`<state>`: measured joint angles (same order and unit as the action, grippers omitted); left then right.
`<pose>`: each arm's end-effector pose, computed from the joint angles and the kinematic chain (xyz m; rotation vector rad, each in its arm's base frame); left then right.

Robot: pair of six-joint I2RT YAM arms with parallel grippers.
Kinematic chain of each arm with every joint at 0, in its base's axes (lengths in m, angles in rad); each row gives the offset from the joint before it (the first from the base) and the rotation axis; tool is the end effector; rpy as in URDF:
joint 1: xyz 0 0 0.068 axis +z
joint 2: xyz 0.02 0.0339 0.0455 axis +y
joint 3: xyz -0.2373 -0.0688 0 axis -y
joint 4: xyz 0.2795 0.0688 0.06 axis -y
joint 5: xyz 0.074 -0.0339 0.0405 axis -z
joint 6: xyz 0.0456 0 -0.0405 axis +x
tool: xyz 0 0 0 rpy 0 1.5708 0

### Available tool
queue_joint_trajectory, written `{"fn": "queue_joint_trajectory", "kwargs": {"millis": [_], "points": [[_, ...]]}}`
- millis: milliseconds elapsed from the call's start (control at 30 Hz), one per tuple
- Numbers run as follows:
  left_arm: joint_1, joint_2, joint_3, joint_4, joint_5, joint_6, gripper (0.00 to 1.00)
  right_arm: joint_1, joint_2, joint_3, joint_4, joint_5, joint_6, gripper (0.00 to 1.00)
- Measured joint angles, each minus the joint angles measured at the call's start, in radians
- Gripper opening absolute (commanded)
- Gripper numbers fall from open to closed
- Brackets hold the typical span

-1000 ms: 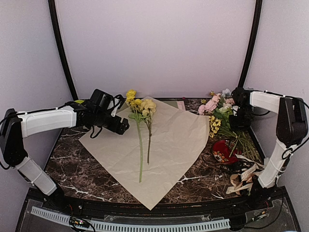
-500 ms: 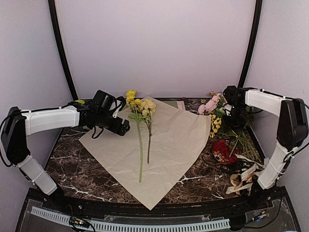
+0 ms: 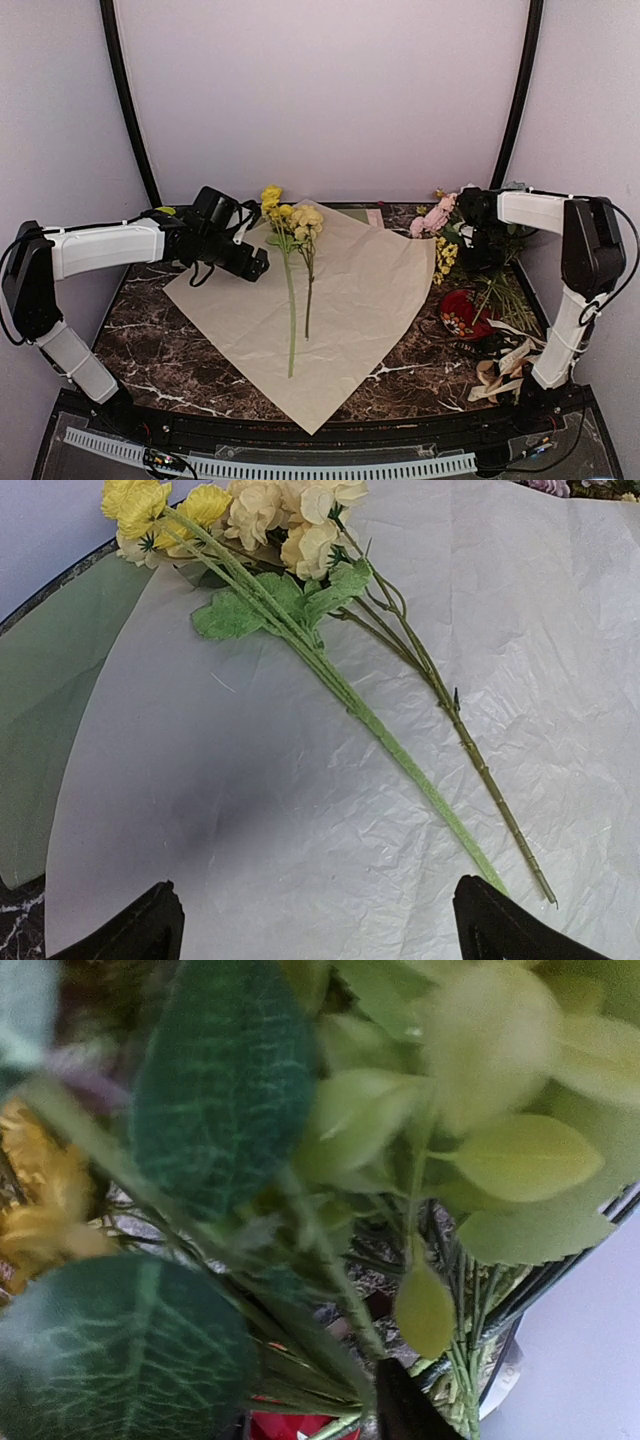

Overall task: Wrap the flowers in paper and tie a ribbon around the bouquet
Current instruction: Pick up the fake flower from the corner of the board.

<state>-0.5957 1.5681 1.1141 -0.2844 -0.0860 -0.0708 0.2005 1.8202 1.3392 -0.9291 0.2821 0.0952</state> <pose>0.3210 -0.2129 0.2018 0.5587 2.2496 -0.2409 0.3680 0.0618 0.1511 -0.1203 2.9163 -0.3753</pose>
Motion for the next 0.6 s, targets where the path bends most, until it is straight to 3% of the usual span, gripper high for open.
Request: {"fn": "queue_joint_trajectory", "kwargs": {"millis": [167,600], "points": [[0.000,0.000,0.000,-0.002,0.000,0.000,0.97,0.000,0.002,0.006,0.010,0.029,-0.019,0.00],[0.000,0.000,0.000,-0.002,0.000,0.000,0.97,0.002,-0.216,0.051,-0.007,0.102,-0.004,0.00]]}}
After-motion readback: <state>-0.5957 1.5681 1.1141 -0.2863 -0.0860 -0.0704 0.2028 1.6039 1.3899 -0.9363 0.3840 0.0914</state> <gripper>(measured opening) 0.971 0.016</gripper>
